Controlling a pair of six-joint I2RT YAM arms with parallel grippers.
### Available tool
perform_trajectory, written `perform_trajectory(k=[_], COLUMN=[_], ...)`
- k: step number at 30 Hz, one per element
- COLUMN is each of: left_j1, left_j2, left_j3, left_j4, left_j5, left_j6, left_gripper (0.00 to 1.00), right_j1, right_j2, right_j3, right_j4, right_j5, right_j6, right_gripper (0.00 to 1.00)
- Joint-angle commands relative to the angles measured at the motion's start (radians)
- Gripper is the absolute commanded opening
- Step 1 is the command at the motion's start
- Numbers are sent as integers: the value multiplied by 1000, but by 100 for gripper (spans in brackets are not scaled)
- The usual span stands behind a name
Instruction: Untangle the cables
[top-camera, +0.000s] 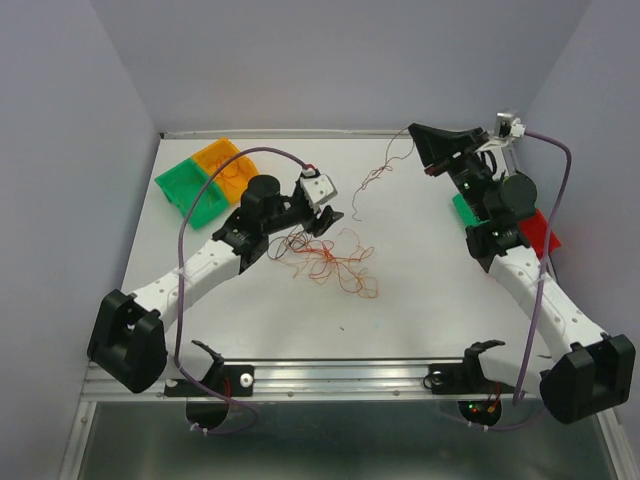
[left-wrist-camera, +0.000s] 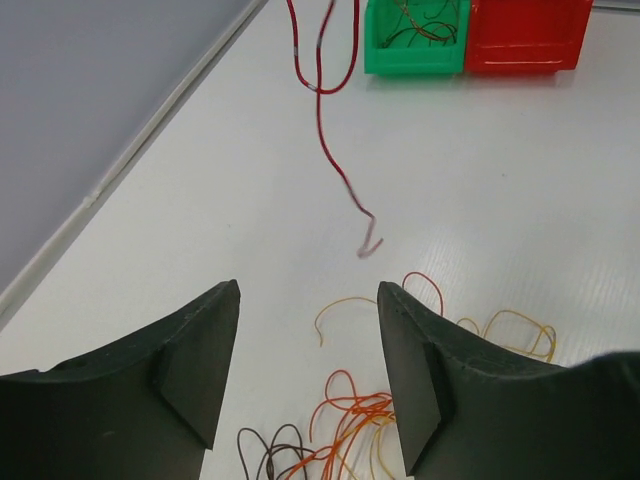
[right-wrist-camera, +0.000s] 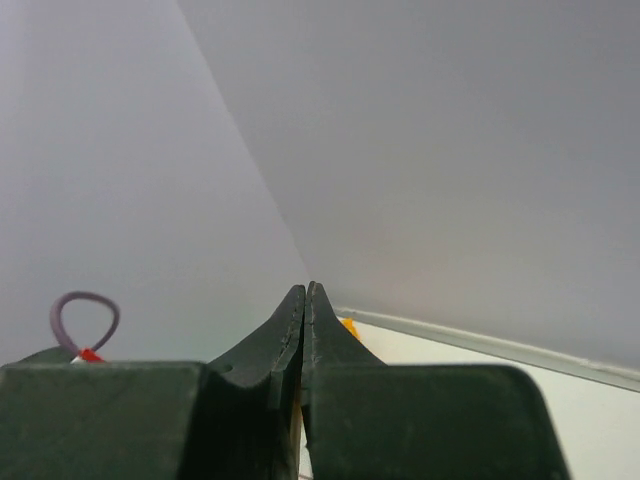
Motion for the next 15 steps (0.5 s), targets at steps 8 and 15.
perform_trajectory(k=[8, 15], left_j1=[7, 7], left_j2=[-62, -62], left_j3=[-5, 0], left_j4=[53, 39], left_j5=[-75, -70], left_j6=[-48, -50], left_gripper=[70, 70], right_j1=[-207, -355], right_j2=[-69, -14], right_j3=[49, 130], right_j4=[-266, -390], right_j5=[272, 309], right_j6=[-67, -61], right_gripper=[1, 1])
